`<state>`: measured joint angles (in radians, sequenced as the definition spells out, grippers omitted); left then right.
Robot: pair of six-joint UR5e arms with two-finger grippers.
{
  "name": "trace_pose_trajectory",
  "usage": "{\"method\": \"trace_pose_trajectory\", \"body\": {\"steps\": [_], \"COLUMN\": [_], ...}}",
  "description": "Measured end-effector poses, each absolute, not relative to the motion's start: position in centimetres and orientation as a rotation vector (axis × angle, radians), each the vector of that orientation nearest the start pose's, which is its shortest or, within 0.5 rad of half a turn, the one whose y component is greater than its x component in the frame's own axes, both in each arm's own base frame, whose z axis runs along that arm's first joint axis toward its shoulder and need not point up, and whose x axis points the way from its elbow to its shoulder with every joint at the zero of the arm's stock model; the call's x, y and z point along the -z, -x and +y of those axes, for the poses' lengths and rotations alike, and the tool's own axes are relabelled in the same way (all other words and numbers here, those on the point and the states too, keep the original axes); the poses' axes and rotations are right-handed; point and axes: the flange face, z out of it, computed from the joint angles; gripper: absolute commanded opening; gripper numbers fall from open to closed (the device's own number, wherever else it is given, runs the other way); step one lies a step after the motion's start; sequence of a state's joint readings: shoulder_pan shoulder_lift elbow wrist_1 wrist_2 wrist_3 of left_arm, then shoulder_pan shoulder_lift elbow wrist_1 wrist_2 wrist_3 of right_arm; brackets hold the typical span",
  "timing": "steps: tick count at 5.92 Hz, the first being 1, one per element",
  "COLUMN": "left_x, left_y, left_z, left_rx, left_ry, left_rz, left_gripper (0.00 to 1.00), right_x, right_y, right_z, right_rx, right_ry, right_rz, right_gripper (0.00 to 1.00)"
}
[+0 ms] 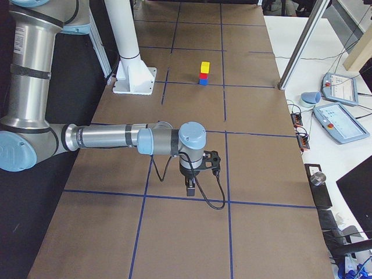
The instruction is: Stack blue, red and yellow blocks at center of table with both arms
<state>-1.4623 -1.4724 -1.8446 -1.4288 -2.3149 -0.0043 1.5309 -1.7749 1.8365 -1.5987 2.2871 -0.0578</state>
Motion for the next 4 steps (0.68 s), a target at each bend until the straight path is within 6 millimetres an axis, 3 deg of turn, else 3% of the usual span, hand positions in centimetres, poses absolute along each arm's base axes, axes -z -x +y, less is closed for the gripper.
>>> {"method": "trace_pose_trajectory", "body": {"steps": [2, 4], "left_x": [-64.0, -67.5], "left_y": [4.8, 5.8], "left_z": [-41.6, -40.1], "left_rx": [-0.122, -0.089], "left_ry": [0.032, 0.077], "left_rz": [0.757, 0.759], "left_gripper": [1.0, 1.0], "right_x": [-63.7, -63.7], "right_y": [-5.1, -5.0], "right_z": [-41.2, -41.2], "right_rx": [0.106, 0.107], "right_ry": [-0.06, -0.064], "right_rz": [-0.717, -0.731], "right_gripper": [1.0, 1.0]}}
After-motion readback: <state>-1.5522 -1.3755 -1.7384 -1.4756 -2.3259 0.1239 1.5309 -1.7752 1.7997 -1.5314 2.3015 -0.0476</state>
